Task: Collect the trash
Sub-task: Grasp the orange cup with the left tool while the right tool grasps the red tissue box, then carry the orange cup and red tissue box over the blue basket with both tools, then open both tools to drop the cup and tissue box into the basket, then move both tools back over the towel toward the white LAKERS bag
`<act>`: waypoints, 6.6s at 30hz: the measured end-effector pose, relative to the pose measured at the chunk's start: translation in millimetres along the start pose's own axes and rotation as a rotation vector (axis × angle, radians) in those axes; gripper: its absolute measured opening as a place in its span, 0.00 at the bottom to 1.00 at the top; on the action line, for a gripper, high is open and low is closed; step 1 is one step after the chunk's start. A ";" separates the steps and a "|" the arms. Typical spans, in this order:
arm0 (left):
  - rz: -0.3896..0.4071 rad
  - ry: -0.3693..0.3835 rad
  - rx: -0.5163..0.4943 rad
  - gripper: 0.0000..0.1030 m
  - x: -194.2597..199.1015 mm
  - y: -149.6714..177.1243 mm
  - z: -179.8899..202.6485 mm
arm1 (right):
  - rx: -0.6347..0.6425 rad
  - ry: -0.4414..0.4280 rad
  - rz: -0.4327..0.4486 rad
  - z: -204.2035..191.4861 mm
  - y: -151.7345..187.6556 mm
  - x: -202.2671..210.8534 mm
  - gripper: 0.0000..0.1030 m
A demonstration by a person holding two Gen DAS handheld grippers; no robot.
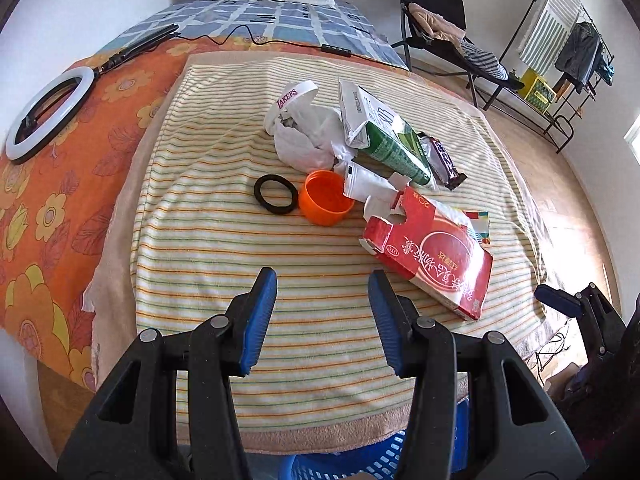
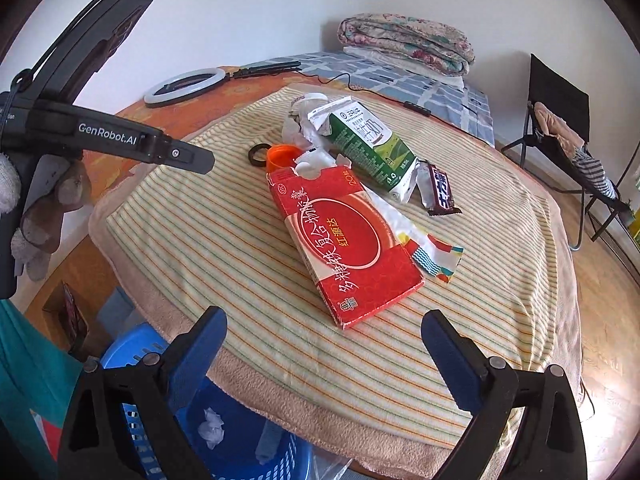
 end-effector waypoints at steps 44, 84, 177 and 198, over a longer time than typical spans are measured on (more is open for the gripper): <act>-0.085 0.016 0.001 0.03 -99.8 -56.6 7.3 | -0.014 0.058 -0.041 37.7 -35.6 -67.8 0.65; 0.008 0.025 -0.122 0.02 -28.8 -15.2 27.6 | -0.208 -0.126 0.106 47.0 -42.8 2.9 0.16; -0.137 0.004 -0.263 0.60 -0.6 185.8 46.2 | -0.176 -0.208 -0.082 -59.9 115.3 29.7 0.84; 0.027 -0.030 -0.151 0.60 14.8 37.4 22.3 | -0.181 -0.146 0.033 0.8 36.2 33.9 0.85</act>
Point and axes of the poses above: each gripper's, at about its wrist camera, not at the fingertips, and x roughly against the way its jaws point, z to its right, y to its underside, the point moved 9 cm from there along -x, roughly the way its jaws point, and after that the axes turned 11 degrees about -y, right-handed, at the moved point
